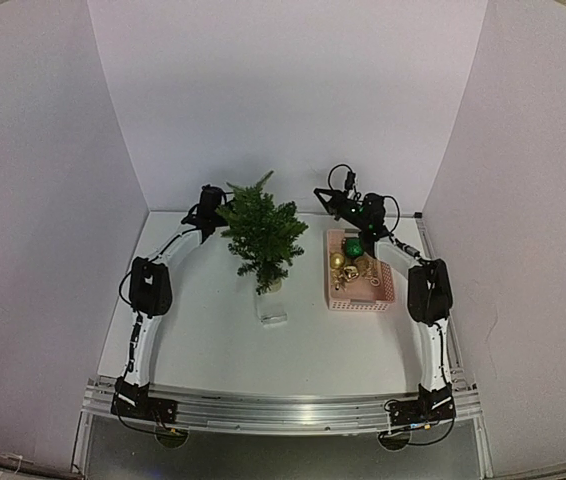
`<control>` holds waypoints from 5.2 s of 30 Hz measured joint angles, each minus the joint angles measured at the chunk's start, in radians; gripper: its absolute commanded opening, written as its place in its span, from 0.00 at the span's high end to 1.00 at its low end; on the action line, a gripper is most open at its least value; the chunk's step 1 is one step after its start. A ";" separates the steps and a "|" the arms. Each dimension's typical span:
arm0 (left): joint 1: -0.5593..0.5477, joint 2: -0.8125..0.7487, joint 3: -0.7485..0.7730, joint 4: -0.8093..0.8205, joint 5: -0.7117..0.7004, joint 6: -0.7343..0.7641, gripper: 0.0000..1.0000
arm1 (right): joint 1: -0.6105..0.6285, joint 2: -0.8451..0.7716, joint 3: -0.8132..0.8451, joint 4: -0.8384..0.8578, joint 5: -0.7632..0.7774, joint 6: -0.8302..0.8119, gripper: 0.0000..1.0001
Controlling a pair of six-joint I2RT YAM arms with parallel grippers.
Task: Decorate the small christmas tree
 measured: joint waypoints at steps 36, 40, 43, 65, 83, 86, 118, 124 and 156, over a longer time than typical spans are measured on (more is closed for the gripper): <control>0.217 -0.496 -0.329 -0.309 -0.102 0.030 0.01 | -0.010 -0.484 -0.080 -0.560 0.046 -0.600 1.00; 0.211 -0.527 -0.313 -0.339 -0.068 -0.062 0.04 | 0.045 -0.500 -0.117 -0.585 0.049 -0.735 1.00; 0.208 -0.530 -0.280 -0.365 -0.032 -0.150 0.06 | 0.113 -0.500 -0.134 -0.652 0.081 -0.860 1.00; -0.056 -0.545 0.094 -0.481 0.335 -0.919 0.26 | 0.319 -0.562 -0.195 -0.701 0.261 -1.284 1.00; -0.173 -0.499 -0.146 0.014 0.309 -1.429 0.16 | 0.319 -0.581 -0.290 -0.553 0.338 -1.170 1.00; -0.185 -0.495 -0.161 0.075 0.287 -1.483 0.16 | 0.319 -0.581 -0.304 -0.549 0.330 -1.170 1.00; -0.215 -0.474 -0.071 -0.115 0.218 -0.315 0.30 | 0.299 -0.648 -0.409 -0.443 0.275 -1.102 1.00; -0.238 -0.474 -0.092 -0.113 0.133 -0.049 0.49 | 0.299 -0.650 -0.416 -0.443 0.269 -1.098 1.00; -0.272 -0.486 -0.179 0.163 0.007 0.243 1.00 | 0.280 -0.675 -0.425 -0.429 0.253 -1.045 0.45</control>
